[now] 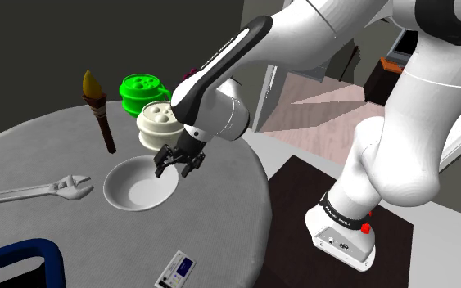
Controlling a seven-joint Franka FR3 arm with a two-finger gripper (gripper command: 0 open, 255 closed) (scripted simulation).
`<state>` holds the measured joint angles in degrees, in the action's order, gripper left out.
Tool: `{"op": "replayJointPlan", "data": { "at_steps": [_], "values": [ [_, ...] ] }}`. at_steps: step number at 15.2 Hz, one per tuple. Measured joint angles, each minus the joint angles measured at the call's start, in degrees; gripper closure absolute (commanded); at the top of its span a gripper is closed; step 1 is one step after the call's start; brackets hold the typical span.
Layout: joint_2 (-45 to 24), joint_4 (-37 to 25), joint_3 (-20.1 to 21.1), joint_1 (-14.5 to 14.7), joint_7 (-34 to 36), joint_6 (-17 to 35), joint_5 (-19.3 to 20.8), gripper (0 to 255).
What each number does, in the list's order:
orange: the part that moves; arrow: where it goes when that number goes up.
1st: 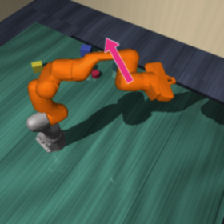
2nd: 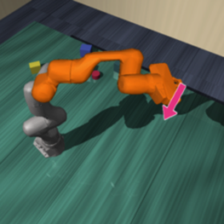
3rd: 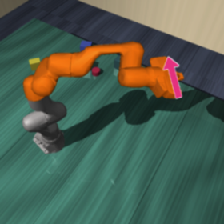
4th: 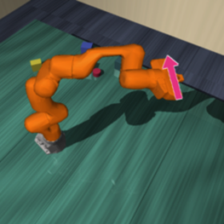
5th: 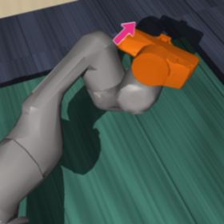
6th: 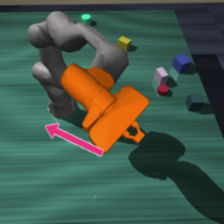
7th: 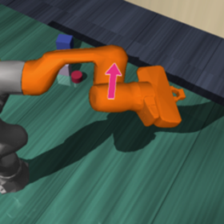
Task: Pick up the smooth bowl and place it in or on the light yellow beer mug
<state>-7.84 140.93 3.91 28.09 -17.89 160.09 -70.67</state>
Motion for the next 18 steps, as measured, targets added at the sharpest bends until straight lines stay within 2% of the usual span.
{"op": "replayJointPlan", "data": {
  "at_steps": [10, 18],
  "values": [
    [0.03, 0.0, 0.01, 0.0, -0.02, -0.01, -0.01, 255],
    [5.5, 1.62, -1.09, 0.25, 8.93, -2.31, 8.8, 255]
  ]
}}
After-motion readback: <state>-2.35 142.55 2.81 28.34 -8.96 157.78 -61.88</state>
